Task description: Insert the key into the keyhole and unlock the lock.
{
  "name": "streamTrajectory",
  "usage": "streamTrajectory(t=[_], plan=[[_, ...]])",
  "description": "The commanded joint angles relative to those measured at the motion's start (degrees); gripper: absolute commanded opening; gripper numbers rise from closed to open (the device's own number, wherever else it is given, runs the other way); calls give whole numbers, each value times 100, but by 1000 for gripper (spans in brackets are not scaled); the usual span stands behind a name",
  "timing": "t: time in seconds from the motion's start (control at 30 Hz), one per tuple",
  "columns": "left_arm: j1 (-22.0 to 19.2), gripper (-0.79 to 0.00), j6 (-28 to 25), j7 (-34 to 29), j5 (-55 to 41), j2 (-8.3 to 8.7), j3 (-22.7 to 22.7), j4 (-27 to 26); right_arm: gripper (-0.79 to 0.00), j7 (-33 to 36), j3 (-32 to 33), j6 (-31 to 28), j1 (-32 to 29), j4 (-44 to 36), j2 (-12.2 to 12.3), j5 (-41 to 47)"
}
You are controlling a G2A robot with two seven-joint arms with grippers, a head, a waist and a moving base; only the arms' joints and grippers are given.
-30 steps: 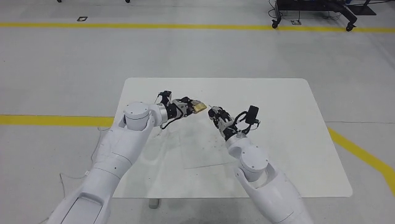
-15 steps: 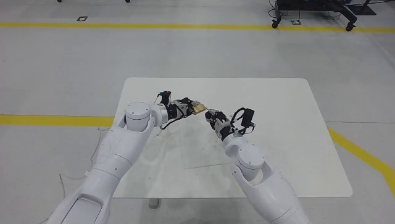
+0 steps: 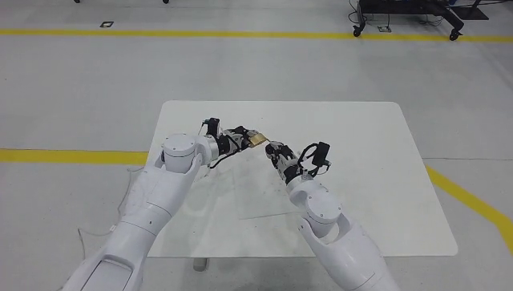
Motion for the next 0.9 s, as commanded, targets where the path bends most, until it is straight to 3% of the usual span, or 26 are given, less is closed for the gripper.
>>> streamTrajectory(t=[0.0,0.87], plan=[[36,-785,15,87,25,3,-10,-63,-785,47,-8,2,-34,-30,-3,-21],[215,-785,142,124,90,36,-54,-387,-785,165,-49,211,59,178,-110,-180]])
